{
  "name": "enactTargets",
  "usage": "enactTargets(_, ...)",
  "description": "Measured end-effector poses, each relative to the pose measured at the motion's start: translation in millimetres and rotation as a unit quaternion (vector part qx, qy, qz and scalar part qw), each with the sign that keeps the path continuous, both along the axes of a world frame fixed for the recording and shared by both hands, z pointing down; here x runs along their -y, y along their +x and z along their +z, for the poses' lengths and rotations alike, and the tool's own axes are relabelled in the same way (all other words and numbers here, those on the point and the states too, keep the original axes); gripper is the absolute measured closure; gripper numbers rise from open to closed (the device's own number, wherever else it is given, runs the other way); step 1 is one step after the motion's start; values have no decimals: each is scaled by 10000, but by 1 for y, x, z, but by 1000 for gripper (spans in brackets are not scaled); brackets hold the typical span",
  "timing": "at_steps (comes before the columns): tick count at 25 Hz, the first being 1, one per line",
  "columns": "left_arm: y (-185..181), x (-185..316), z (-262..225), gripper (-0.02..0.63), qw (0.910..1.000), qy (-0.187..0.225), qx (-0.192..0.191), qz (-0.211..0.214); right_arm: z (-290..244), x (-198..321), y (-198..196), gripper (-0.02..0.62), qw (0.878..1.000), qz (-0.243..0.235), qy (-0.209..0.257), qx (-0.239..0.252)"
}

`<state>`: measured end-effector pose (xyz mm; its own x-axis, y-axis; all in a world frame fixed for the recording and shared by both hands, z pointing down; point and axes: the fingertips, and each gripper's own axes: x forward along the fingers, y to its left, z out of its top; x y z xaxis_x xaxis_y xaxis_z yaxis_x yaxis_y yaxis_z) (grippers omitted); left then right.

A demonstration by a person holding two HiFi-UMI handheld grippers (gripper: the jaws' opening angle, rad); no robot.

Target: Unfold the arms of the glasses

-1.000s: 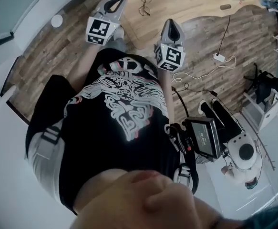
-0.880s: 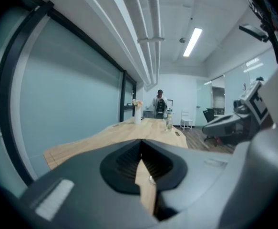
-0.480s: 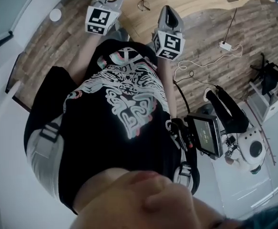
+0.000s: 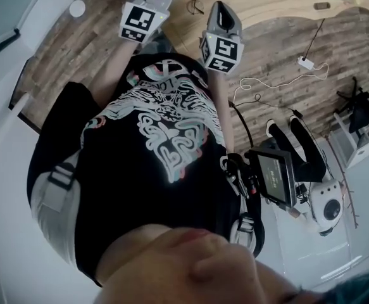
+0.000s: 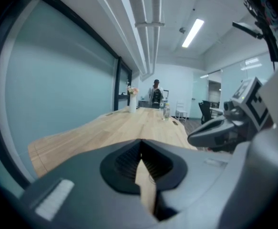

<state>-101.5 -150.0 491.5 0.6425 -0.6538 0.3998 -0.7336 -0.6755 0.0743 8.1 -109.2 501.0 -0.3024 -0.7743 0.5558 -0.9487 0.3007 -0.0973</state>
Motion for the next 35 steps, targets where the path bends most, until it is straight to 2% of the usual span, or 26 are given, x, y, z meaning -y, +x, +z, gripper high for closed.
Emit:
enactTargets(13, 31, -36, 24, 617, 9984, -242, 398, 323, 38, -24, -5, 594, 9977, -405, -548, -30)
enactTargets(18, 29, -46, 30, 617, 9978, -357, 467, 321, 48, -25, -20, 589, 9958, -548, -735, -36)
enactTargets(20, 28, -51, 33, 617, 9974, -422, 485, 327, 52, -28, -26, 555, 9945, -601, -854, -40)
enactTargets(23, 26, -58, 38, 617, 9968, -480, 528, 373, 58, -32, -35, 554, 9928, -686, -974, -82)
enactTargets(28, 19, -67, 46, 617, 9945, -544, 765, 467, 63, -37, -50, 535, 9889, -839, -1217, -147)
enactTargets(35, 18, -80, 52, 617, 9945, -606, 753, 394, 74, -43, -49, 535, 9847, -779, -1540, -238)
